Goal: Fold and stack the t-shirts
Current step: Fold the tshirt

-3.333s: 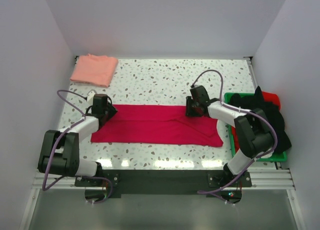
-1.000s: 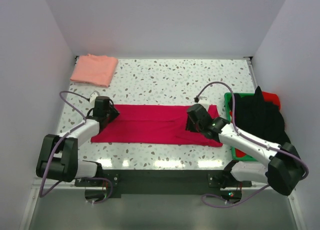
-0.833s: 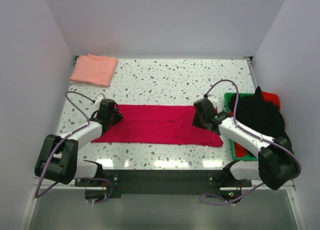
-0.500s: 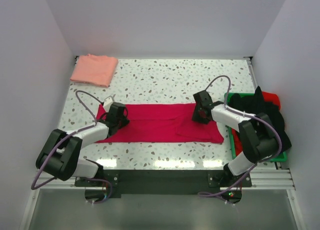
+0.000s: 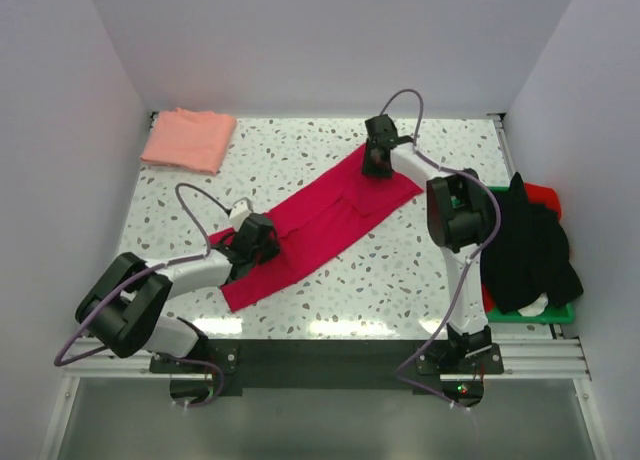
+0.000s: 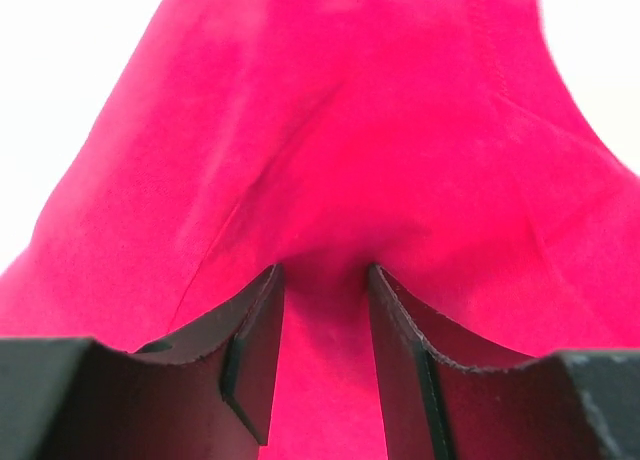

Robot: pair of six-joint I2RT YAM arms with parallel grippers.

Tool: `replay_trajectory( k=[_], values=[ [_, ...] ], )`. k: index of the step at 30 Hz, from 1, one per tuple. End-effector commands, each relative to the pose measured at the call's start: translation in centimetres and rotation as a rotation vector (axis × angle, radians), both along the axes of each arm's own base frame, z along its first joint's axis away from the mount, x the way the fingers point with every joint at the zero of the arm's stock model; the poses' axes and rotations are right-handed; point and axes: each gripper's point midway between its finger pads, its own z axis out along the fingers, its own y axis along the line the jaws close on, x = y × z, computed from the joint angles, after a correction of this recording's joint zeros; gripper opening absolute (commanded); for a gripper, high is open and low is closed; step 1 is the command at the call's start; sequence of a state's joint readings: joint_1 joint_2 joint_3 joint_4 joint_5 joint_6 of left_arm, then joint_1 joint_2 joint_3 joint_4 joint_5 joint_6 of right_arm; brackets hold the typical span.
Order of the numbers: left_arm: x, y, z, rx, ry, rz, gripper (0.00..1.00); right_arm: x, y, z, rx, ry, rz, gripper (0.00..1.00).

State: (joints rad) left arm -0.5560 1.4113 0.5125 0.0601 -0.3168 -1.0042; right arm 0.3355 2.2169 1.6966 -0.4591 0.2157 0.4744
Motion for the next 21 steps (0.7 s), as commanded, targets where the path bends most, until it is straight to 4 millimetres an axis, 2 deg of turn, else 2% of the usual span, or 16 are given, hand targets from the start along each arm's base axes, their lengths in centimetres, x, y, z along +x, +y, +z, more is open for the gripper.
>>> replay_trajectory(
  k=[1,2,3,4,5,6,8,11,12,13,15,16,17,19,20,21],
  values=[
    [-3.7,-2.5,-2.4,-0.068,0.141,-0.040,0.26,2.7,1.5,-2.3,-0.040,0.035,0.131,0.43],
    [-4.3,-3.6,-2.4,-0.088,0.143,-0.065,0.26,3.5,2.0,-2.3,-0.037,0.032,0.155,0.43],
    [-4.4,-5.0,-2.0,-0.133,0.141,-0.092,0.27,5.5,2.9,-2.4,-0.026,0.000,0.176,0.44],
    [-4.8,-5.8,-2.1,-0.161,0.155,-0.096,0.27,6.1,3.2,-2.3,-0.033,-0.005,0.207,0.44],
    [-5.2,-7.7,-1.5,-0.188,0.152,-0.141,0.27,7.8,4.3,-0.6,-0.004,-0.061,0.233,0.45],
    [-5.4,-8.6,-1.2,-0.200,0.151,-0.155,0.28,8.2,4.7,-1.8,-0.001,-0.054,0.252,0.46],
    [-5.9,-11.1,-0.3,-0.243,0.147,-0.209,0.32,9.4,5.6,-1.2,0.023,-0.099,0.287,0.52],
    [-5.8,-13.1,1.1,-0.291,0.125,-0.260,0.38,10.7,6.7,0.5,0.051,-0.168,0.318,0.60],
    [-5.7,-13.4,2.0,-0.302,0.108,-0.277,0.39,10.8,6.8,1.1,0.051,-0.182,0.323,0.62],
    [-5.3,-13.5,3.0,-0.291,0.077,-0.299,0.42,11.1,6.8,2.7,0.051,-0.210,0.329,0.63],
    [-4.5,-12.7,4.9,-0.250,0.004,-0.300,0.44,11.2,6.4,4.7,0.036,-0.239,0.323,0.65],
    [-3.9,-12.3,5.9,-0.214,-0.031,-0.307,0.46,11.1,6.3,7.1,0.033,-0.268,0.321,0.66],
    [-3.8,-11.0,5.8,-0.150,-0.036,-0.287,0.47,10.9,6.1,8.2,0.033,-0.280,0.318,0.67],
    [-3.3,-10.2,7.4,-0.094,-0.092,-0.305,0.47,10.4,5.5,10.2,0.028,-0.301,0.287,0.68],
    [-3.3,-9.4,7.4,-0.055,-0.092,-0.298,0.45,9.5,5.1,11.8,0.033,-0.310,0.270,0.68],
    [-3.3,-9.1,7.7,-0.036,-0.102,-0.303,0.44,9.0,5.0,12.3,0.040,-0.308,0.259,0.68]
  ],
)
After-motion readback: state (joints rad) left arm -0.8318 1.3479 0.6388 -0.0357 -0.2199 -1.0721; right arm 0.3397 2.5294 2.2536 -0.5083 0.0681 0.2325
